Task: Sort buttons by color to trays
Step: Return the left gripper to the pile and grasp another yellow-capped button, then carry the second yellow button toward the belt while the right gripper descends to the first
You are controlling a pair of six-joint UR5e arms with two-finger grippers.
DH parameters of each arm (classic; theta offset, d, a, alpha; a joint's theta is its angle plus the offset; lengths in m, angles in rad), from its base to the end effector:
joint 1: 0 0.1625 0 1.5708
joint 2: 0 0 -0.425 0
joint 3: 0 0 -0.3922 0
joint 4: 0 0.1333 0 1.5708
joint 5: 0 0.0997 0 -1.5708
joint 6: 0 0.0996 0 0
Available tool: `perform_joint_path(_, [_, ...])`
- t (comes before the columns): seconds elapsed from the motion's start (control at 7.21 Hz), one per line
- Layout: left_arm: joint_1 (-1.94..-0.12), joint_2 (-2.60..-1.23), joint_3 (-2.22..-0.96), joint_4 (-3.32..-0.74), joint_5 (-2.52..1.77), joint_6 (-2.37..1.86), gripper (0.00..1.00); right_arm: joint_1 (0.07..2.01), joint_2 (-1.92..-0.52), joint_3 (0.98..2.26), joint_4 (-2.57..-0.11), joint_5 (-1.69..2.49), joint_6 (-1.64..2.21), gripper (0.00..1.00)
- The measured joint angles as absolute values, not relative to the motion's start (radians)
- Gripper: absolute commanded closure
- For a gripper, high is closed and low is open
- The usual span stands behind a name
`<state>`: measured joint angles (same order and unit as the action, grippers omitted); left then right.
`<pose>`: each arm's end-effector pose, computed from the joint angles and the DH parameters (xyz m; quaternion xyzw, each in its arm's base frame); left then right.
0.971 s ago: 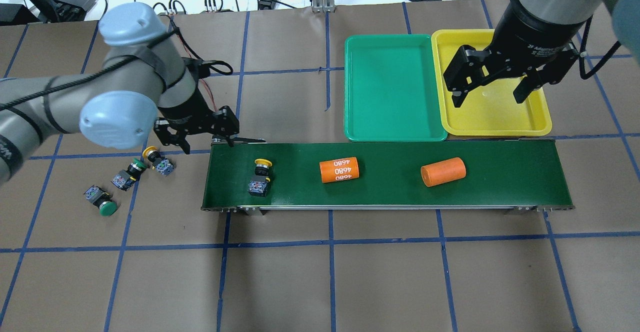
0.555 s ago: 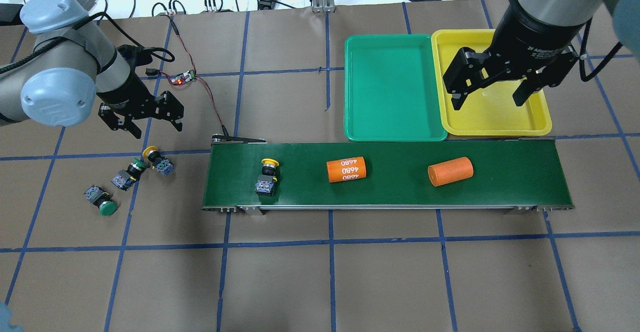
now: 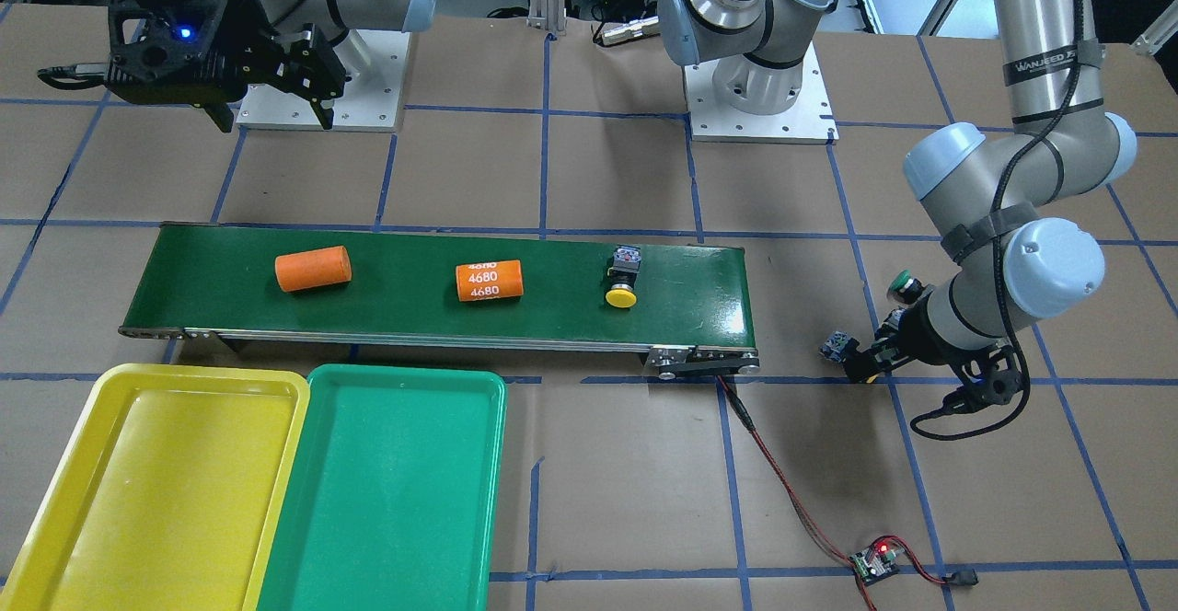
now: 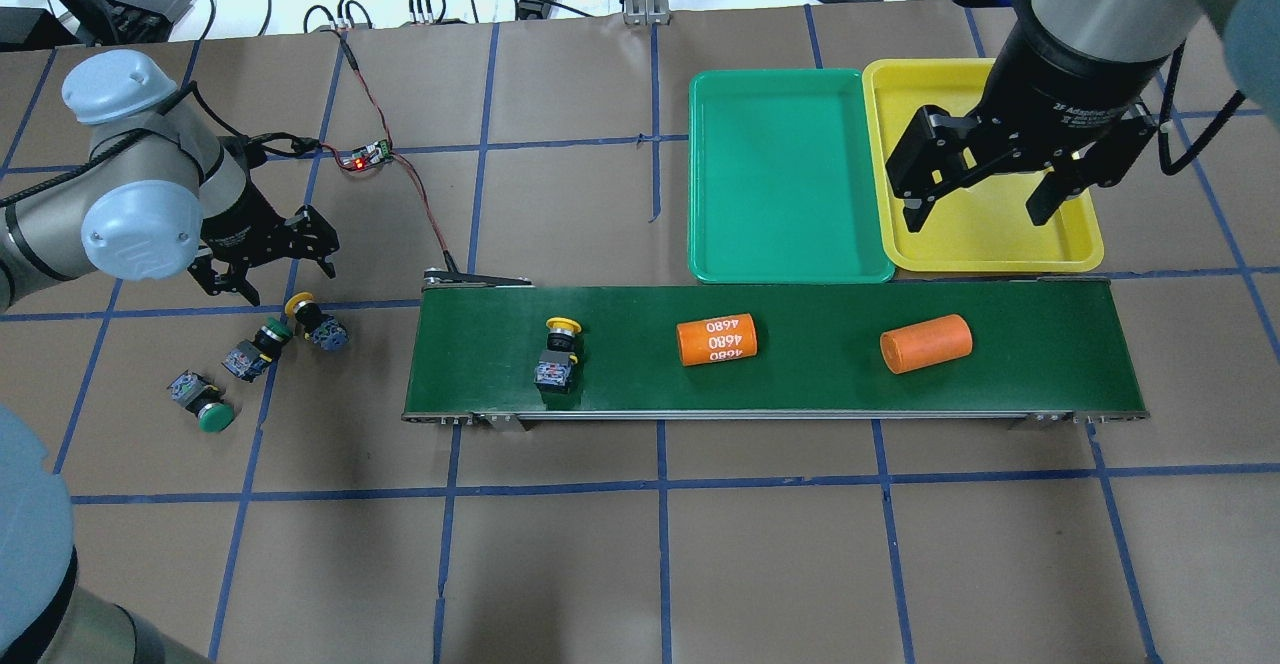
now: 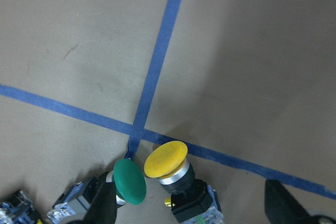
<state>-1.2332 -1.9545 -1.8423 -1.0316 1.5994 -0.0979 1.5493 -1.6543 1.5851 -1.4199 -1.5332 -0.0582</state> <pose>0.0616 -0.5693 0.2072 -0.2148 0.9748 0.0593 0.0072 0.1274 -0.4499 0.5058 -0.0176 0.9988 0.0401 0.0204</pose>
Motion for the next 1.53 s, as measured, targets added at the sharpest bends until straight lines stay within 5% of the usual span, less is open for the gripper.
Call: perform_joint_path(1.53, [-1.324,-1.947,-2.017,-0.822,1.717,-0.246,0.0,1.549,-1.655,1.597,-1.416,-1.541,-0.065,0.0])
